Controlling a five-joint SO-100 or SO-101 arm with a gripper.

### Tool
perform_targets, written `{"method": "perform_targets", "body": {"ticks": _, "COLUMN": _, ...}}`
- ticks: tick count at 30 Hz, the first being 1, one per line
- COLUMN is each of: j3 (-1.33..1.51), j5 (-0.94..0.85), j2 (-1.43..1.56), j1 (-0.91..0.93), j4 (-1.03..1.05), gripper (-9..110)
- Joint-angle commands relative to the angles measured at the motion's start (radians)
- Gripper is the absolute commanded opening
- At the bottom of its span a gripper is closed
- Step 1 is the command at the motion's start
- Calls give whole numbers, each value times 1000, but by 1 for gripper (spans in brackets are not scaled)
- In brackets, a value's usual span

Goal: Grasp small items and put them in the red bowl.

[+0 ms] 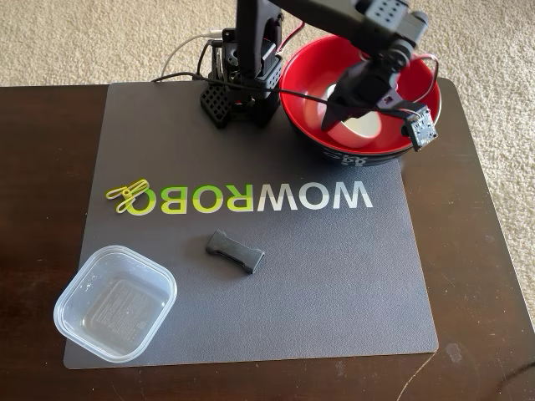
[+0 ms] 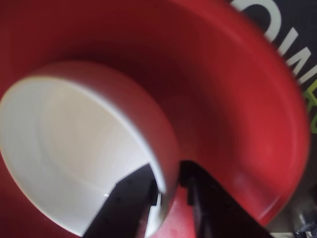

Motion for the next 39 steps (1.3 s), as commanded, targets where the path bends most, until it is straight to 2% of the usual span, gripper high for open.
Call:
{"method": "perform_targets", "body": {"ticks": 1, "j3": -14, "j5": -31, "j2": -71, "j1": -48, "j4": -12, "gripper": 0}}
{"method": "perform_targets", "body": {"ticks": 3, "j3": -20, "j5": -77, "j2": -83, "j1": -54, "j4": -17, "gripper": 3}}
{"method": "perform_targets", "body": {"ticks": 9, "j3": -26, "j5": -124, "j2": 218, "j1": 3, "j4": -6, "gripper": 43}}
{"method": "perform_targets", "body": {"ticks": 11, "j3": -67, "j5": -179, "j2": 339, "j1": 35, "j4": -6, "gripper": 47}}
{"method": "perform_targets", "body": {"ticks": 14, "j3": -143, "j5": -281, "j2": 471, "j1": 132, "j4": -5, "gripper": 47}}
{"method": "perform_targets", "body": {"ticks": 18, "j3": -224, "j5": -413, "j2": 489, "j1": 523, "j4": -14, "gripper": 45}}
{"method": "perform_targets", "body": {"ticks": 22, "j3": -216, "j5": -469, "j2": 273, "j1": 1000, "j4": -127, "gripper": 38}}
{"method": "perform_targets", "body": {"ticks": 25, "j3": -222, "j5": -517, "j2": 66, "j1": 1203, "j4": -202, "gripper": 36}}
{"method": "perform_targets", "body": {"ticks": 29, "j3": -114, "j5": -680, "j2": 29, "j1": 1261, "j4": -239, "gripper": 32}}
{"method": "perform_targets", "body": {"ticks": 34, "j3": 121, "j5": -925, "j2": 230, "j1": 1169, "j4": -322, "gripper": 30}}
{"method": "perform_targets", "body": {"ticks": 39, "j3": 104, "j5": -1043, "j2": 149, "j1": 1137, "j4": -373, "gripper": 27}}
